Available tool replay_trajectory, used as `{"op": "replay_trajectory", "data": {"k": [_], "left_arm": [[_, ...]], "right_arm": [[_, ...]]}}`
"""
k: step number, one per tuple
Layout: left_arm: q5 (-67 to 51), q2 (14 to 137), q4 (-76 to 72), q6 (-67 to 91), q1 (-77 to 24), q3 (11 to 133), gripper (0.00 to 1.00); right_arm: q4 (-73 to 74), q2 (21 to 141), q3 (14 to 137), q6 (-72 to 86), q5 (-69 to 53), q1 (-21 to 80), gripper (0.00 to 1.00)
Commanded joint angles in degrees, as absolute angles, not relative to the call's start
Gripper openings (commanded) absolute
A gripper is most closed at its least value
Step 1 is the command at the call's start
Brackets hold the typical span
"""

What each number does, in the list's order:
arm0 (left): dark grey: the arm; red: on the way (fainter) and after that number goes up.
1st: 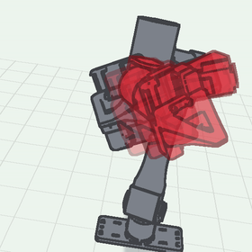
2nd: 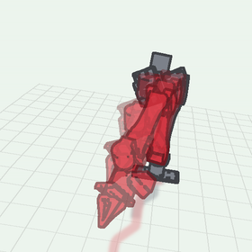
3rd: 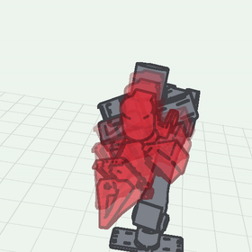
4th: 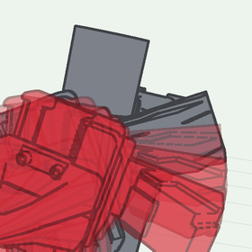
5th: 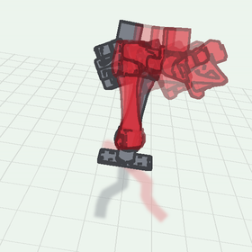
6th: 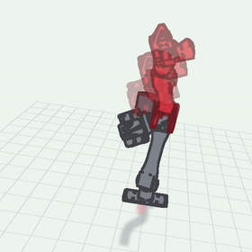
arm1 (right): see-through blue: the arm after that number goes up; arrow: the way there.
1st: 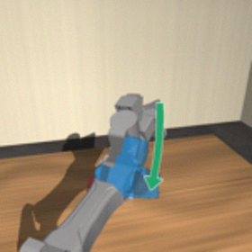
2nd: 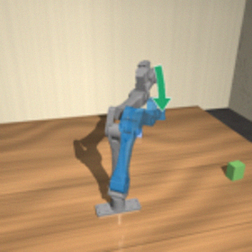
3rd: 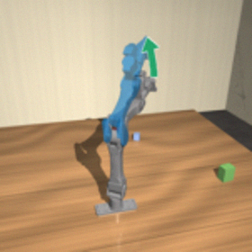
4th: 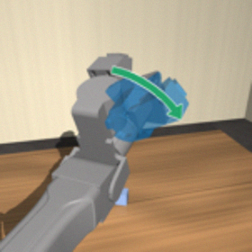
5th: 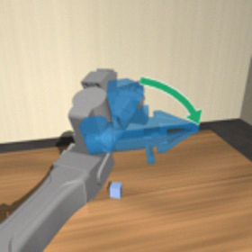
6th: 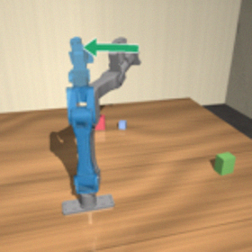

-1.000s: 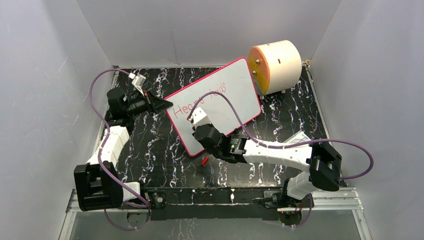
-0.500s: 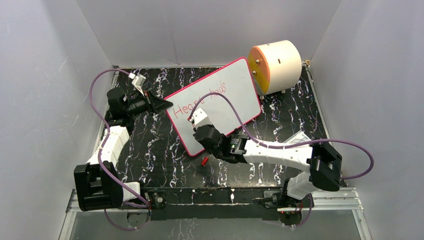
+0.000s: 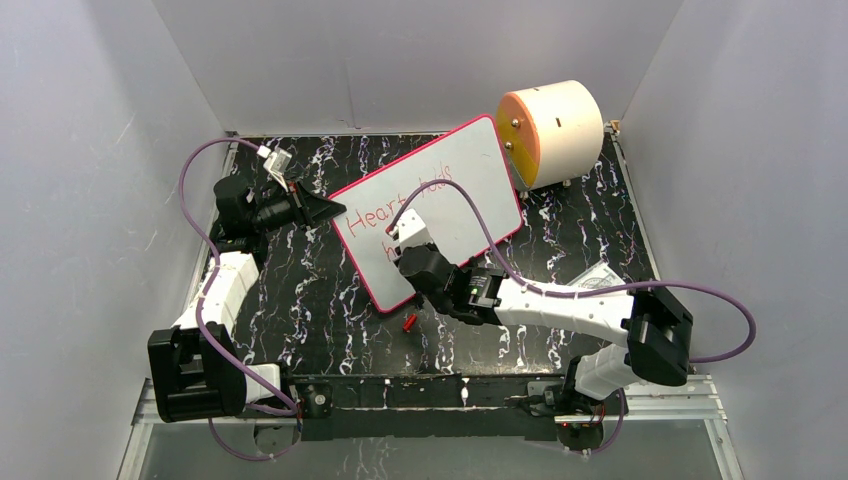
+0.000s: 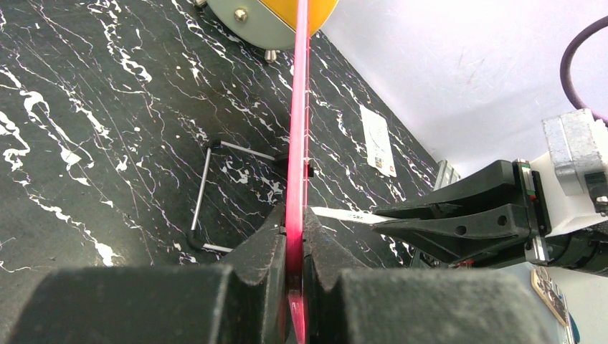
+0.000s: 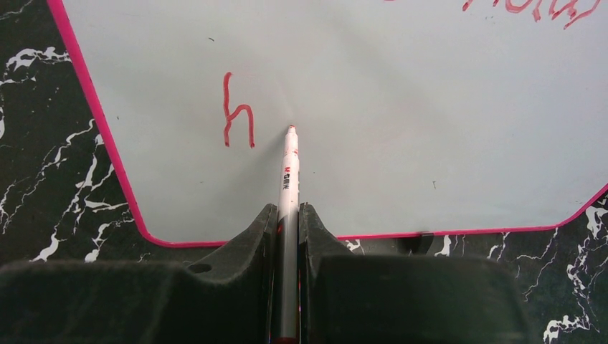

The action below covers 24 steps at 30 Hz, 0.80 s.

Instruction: Write a sentence on the whiteboard

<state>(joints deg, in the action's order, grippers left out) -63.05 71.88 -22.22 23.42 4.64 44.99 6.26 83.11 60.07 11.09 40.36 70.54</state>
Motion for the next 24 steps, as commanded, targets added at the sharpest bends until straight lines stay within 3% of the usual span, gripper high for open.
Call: {"op": "replay_trajectory", "data": {"k": [1,24], "left_arm": [[-63.6,70.7,-19.5,21.1,4.2,45.2,0.00],[-63.7,70.5,-19.5,21.0,4.3,45.1,0.00]], "right_arm": [[2.0,81.7,60.3,10.4,41.3,70.3,0.00],[0.4,83.8,61.4,9.5,39.7,70.0,0.00]]}}
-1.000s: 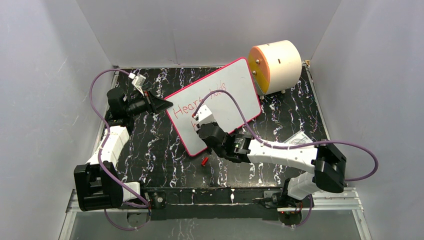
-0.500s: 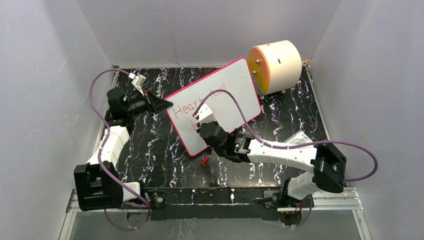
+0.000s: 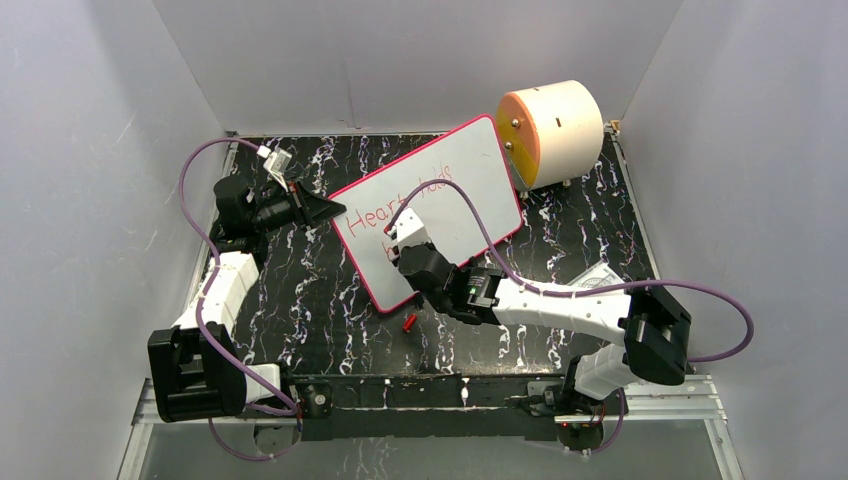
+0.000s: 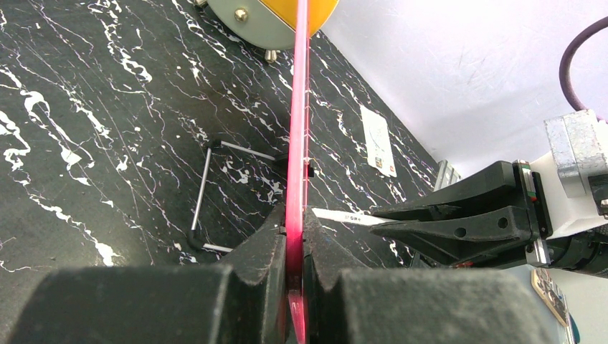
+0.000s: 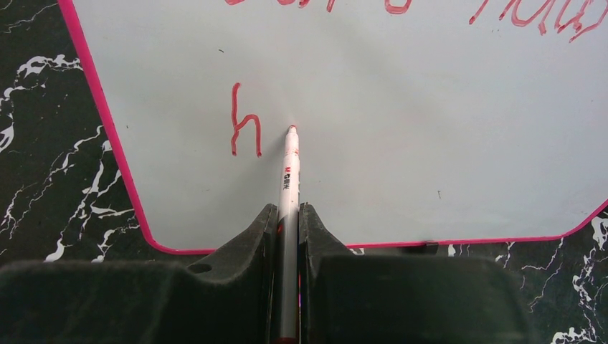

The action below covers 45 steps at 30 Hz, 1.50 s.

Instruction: Write a sentence on the whiteboard

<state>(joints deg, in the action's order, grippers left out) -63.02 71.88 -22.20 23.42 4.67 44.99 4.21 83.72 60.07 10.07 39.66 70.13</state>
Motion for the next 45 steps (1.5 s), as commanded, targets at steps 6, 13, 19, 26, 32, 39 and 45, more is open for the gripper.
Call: {"op": "replay_trajectory", "data": {"k": [6,13,19,26,32,39,45], "left_arm": [[-63.7,70.4,-19.5,21.0,4.3,45.2,0.00],[-63.8,70.3,-19.5,21.0,4.2,45.1,0.00],[-63.7,70.4,-19.5,21.1,4.2,45.2,0.00],[-63.7,70.5,-19.5,21.1,4.2,45.3,0.00],[-63.7,70.5,-19.5,21.1,4.2,45.3,0.00],[-63.7,70.5,-19.5,21.1,4.2,45.3,0.00],[-63.6,70.5,-19.5,21.1,4.2,45.2,0.00]], "right_arm": [[-1.1,83.6,61.5,9.2,39.6,70.0,0.00],[-1.8,83.2,61.3,8.8,38.9,69.9,0.00],[-0.2,83.8,62.0,8.7,37.0,69.9,0.00],[3.0,83.8,62.0,9.5,35.4,70.0,0.00],[5.2,83.6,61.4,10.2,35.3,69.9,0.00],[6.7,83.5,60.8,10.7,34.9,70.0,0.00],[7.3,83.4,60.9,10.5,36.1,70.0,0.00]]}}
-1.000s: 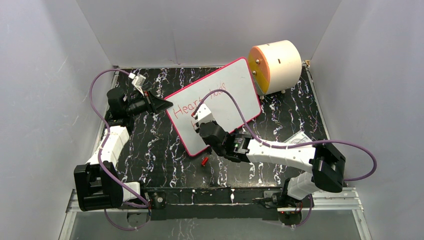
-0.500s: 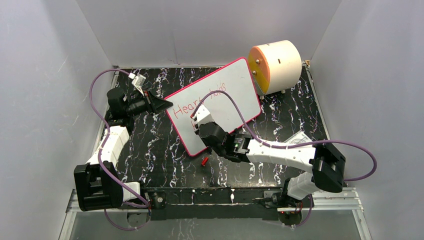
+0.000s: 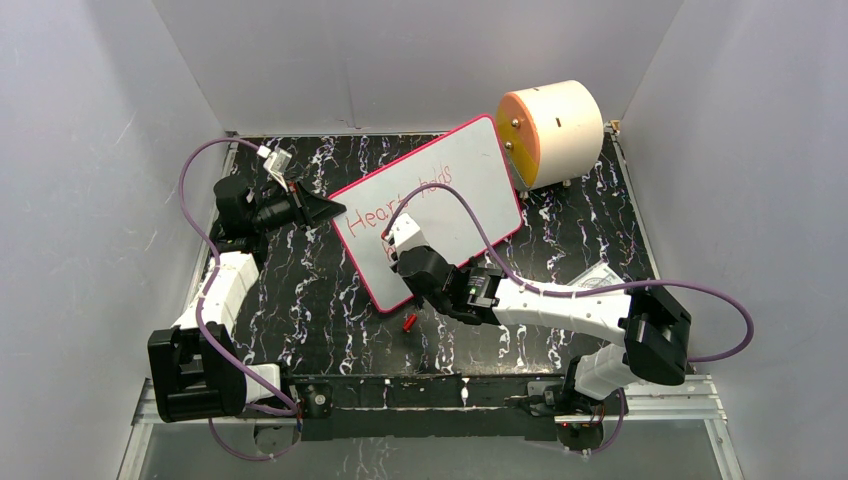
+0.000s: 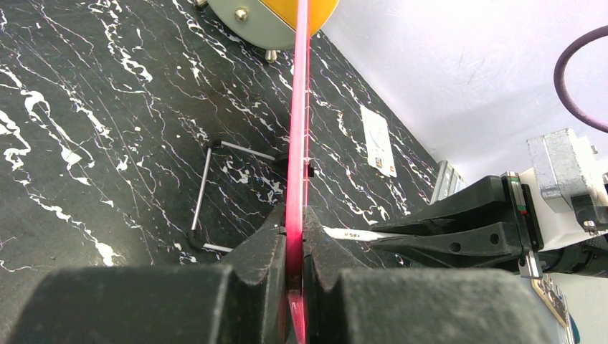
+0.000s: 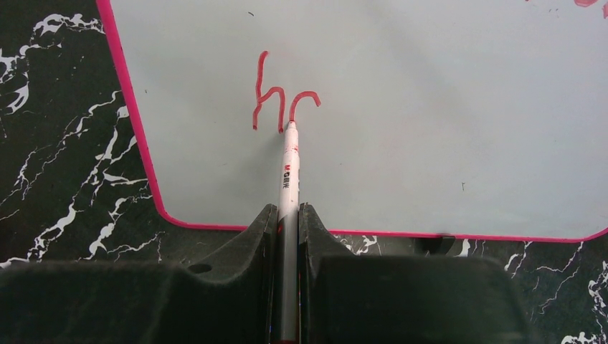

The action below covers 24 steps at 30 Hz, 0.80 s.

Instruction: Write a sentence on the whiteboard

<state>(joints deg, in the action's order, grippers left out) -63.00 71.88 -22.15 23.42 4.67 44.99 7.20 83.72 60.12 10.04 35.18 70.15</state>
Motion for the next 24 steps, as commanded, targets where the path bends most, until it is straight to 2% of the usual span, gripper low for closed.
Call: {"op": "replay_trajectory", "data": {"k": [1,24], "left_arm": [[-63.6,70.5,-19.5,21.1,4.2,45.2,0.00],[-63.7,70.3,-19.4,21.0,4.2,45.1,0.00]], "right_arm": [[7.4,83.5,60.8,10.4,36.3,70.0,0.00],[1.8,82.4,59.8,8.8,40.4,69.2,0.00]]}}
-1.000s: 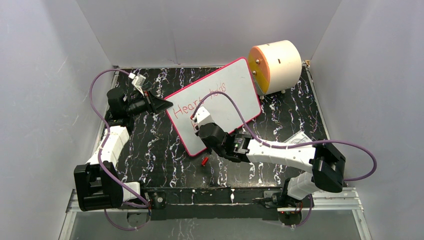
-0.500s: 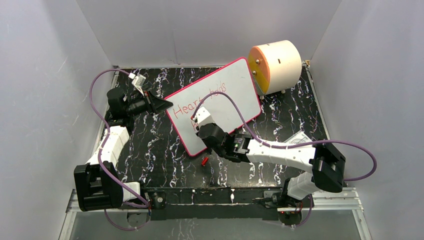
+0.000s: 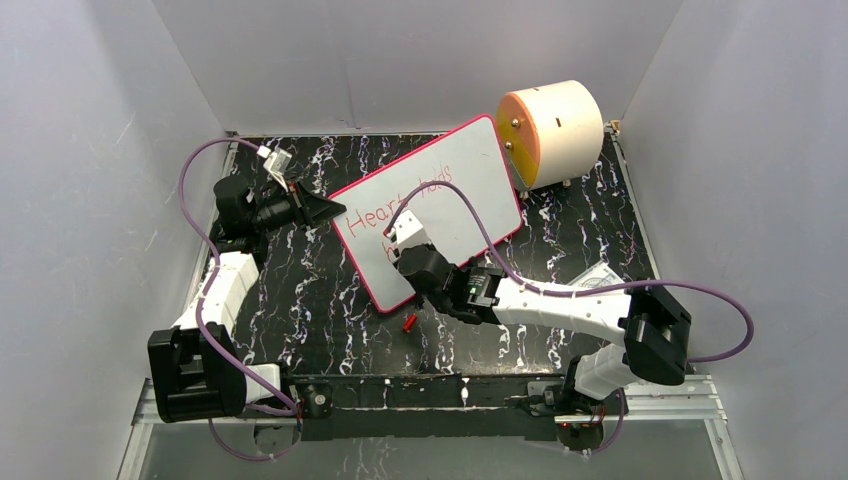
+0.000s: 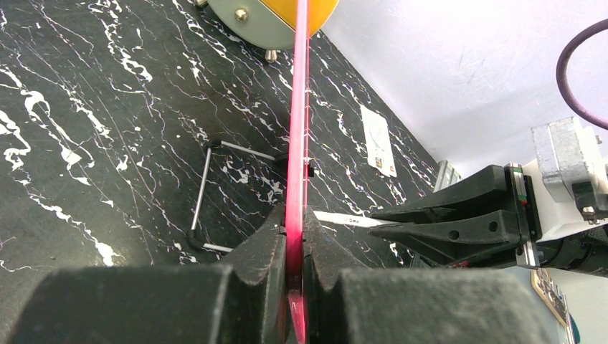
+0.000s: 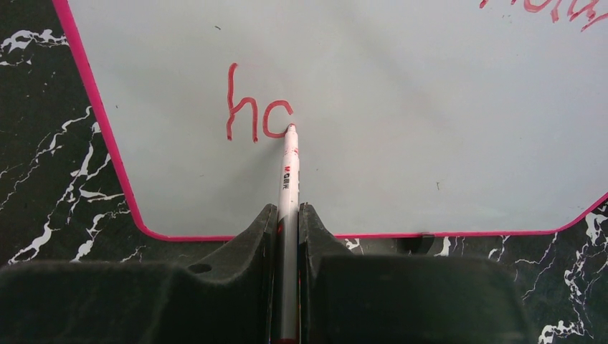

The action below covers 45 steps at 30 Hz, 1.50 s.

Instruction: Write a sentence on the whiteboard

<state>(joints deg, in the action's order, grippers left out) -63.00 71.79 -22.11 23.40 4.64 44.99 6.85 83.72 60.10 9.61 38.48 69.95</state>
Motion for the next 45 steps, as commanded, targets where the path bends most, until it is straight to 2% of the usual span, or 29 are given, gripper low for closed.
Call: {"op": "replay_trajectory", "data": {"k": [1,24,45], "left_arm": [[-63.7,70.3,-19.4,21.0,4.3,45.1,0.00],[-63.7,70.6,-19.4,21.1,4.2,45.3,0.00],[-63.6,70.3,-19.4,21.1,4.2,45.2,0.00]], "right_arm": [[1.5,82.4,59.7,8.7,40.4,69.1,0.00],[-1.5,81.3,60.0,7.6,39.5,68.8,0.00],[6.1,82.2,59.2,11.4,36.2,68.7,0.00]]}}
